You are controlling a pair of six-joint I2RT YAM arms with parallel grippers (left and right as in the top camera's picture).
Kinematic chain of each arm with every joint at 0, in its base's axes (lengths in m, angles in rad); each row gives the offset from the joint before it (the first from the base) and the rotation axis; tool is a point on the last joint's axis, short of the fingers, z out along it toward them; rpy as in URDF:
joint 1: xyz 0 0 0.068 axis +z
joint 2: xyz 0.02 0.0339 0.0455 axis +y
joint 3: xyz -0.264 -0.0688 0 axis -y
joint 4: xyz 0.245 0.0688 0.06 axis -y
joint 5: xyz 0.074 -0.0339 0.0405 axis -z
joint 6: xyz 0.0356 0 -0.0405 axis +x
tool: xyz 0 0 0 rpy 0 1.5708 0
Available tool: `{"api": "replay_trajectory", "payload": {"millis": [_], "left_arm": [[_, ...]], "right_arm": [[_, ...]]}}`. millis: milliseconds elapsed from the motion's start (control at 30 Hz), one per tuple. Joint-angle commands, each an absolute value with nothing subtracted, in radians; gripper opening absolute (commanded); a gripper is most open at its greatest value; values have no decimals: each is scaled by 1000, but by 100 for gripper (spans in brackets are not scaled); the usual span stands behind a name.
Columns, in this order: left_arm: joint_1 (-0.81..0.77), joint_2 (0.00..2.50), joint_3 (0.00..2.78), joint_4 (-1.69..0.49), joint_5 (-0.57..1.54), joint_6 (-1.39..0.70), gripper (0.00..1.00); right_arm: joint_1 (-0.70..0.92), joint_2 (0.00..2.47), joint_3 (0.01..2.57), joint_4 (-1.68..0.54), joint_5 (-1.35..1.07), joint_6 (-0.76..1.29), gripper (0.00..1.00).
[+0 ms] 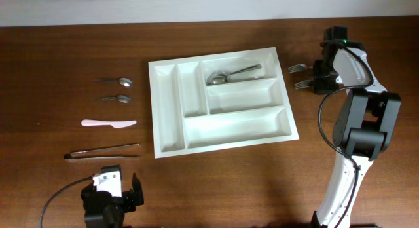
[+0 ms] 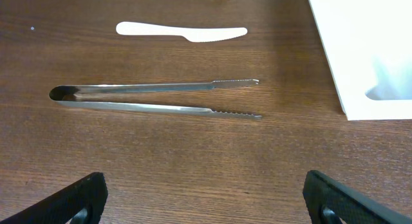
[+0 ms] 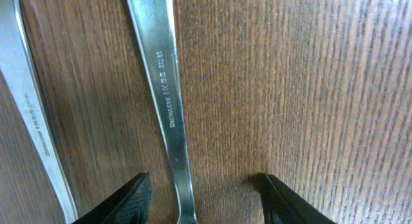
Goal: Pack container
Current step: 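Grasp the lower fork's handle with the right gripper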
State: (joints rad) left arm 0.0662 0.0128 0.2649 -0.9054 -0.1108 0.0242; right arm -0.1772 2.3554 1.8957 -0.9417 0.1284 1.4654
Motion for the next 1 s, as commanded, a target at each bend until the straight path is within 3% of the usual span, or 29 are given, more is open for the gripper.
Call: {"api": "replay_trajectory", "payload": {"millis": [0, 67, 467, 533, 600, 967], "left_arm": [[71, 6, 262, -905, -104, 43, 99], [71, 6, 262, -905, -104, 43, 99], [71, 6, 262, -905, -104, 43, 99], [71, 6, 262, -905, -104, 43, 99], [71, 6, 262, -905, -104, 43, 99], [71, 6, 262, -905, -104, 43, 99]], "right_arm": [[-184, 2386, 1898, -944, 85, 1471, 53], [-184, 2386, 1898, -958, 74, 1471, 45], [-184, 2386, 1898, -1030, -68, 1472, 46], [-184, 2386, 1898, -1034, -72, 1472, 36], [-184, 2386, 1898, -1037, -72, 1472, 4], [-184, 2386, 1898, -1031, -67, 1452, 4]]}}
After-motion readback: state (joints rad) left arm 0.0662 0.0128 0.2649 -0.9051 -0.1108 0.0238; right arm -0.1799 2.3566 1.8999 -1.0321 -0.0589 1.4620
